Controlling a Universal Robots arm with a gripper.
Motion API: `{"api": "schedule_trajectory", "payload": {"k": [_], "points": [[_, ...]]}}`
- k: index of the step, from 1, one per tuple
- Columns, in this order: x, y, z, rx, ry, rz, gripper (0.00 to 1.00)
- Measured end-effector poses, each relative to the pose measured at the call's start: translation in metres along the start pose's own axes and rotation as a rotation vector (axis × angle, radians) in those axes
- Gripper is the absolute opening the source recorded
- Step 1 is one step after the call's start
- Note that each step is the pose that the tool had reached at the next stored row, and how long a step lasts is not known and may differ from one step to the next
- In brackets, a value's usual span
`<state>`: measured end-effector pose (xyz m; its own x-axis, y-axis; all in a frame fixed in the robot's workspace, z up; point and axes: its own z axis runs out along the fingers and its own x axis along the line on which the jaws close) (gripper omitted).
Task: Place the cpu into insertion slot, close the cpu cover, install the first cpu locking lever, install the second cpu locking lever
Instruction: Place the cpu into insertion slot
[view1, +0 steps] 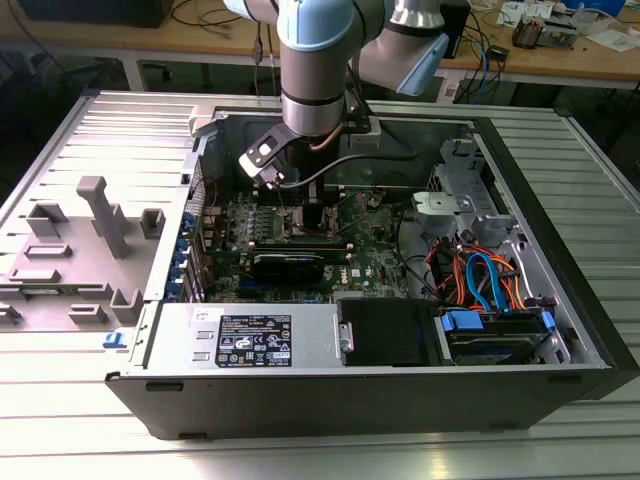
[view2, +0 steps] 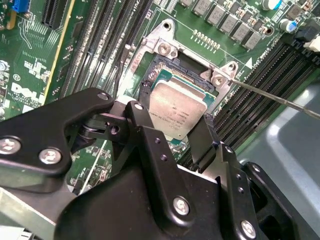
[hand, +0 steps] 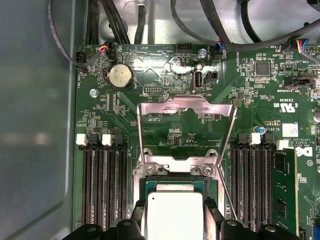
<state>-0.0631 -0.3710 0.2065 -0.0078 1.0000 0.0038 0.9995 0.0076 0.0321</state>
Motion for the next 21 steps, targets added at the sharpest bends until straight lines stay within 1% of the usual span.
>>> {"api": "schedule_trajectory", "payload": {"k": [2,6,11,14,21], "points": [[-0.0006,-0.0023,0.0013,-0.0002,0.0002,-0.004,0.55],[-0.0014,-0.0026,0.0032,-0.0003,-0.0008,-0.004,0.55],[-0.0018,-0.0025,0.0053,-0.0003,-0.0038,-0.005,0.55],[-0.0019,-0.0027,0.0061,-0.0001,-0.0073,-0.004,0.55],[-0.0018,-0.0015,0.0067,-0.0003,-0.0078,-0.004,0.55]]}}
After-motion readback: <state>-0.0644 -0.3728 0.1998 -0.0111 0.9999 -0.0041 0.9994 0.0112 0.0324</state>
